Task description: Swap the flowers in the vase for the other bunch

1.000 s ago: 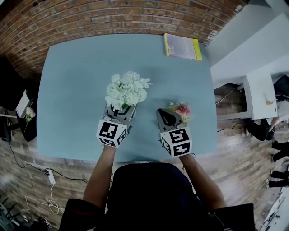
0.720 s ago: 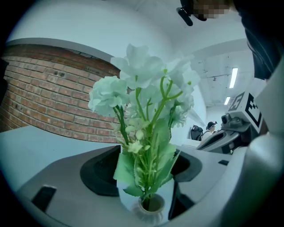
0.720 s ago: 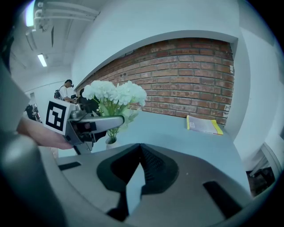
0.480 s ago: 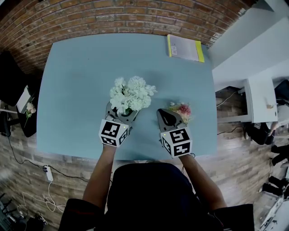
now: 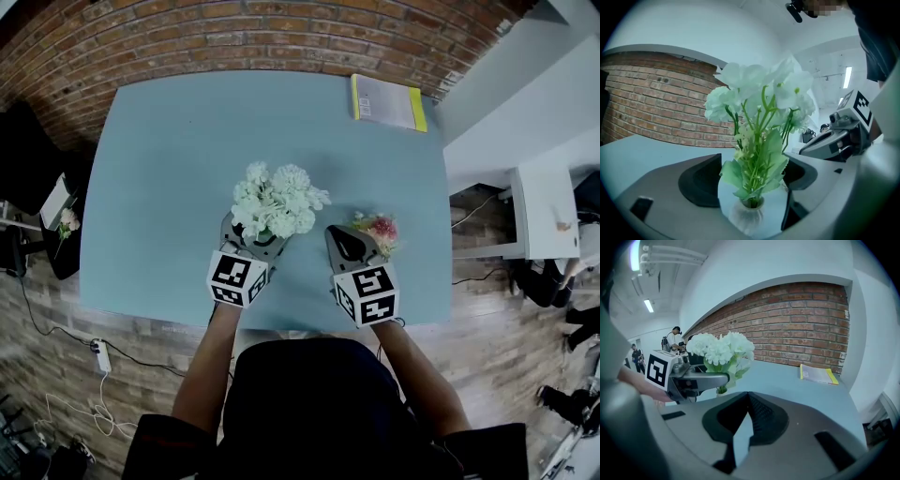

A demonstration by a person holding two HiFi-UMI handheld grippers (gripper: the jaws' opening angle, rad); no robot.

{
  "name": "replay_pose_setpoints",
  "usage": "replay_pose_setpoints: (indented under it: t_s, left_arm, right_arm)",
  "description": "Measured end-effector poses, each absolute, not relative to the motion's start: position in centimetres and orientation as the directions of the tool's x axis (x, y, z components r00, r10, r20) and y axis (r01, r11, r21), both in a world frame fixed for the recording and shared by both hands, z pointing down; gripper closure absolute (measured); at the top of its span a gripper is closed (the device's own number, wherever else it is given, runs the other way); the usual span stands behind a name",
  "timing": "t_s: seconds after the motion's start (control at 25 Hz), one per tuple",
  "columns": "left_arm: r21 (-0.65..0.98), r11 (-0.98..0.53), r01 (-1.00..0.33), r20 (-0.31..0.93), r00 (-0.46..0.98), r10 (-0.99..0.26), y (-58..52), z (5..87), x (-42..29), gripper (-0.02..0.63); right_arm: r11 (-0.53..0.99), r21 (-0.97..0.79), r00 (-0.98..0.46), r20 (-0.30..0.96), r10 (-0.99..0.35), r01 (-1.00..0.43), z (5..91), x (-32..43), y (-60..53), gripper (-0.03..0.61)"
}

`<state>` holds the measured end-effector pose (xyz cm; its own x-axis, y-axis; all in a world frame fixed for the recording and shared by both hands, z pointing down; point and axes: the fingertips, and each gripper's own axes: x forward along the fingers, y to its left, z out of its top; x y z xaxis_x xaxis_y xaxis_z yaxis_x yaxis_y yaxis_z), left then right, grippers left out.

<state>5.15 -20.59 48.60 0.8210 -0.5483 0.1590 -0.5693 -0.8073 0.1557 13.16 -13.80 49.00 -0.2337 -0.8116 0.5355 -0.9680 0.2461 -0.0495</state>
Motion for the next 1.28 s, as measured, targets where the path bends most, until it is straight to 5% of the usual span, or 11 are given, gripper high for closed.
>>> replay_pose_setpoints:
  t_s: [1.28]
  left_arm:
    - [0.13, -0.721, -0.681, 0.2, 0.73, -0.653, -15.2, 46.2, 2.2, 0.24]
  right_arm:
    - [0.401, -0.08, -0.397, 0.406, -0.823, -0.913, 45.0, 11.7, -14.8, 0.566]
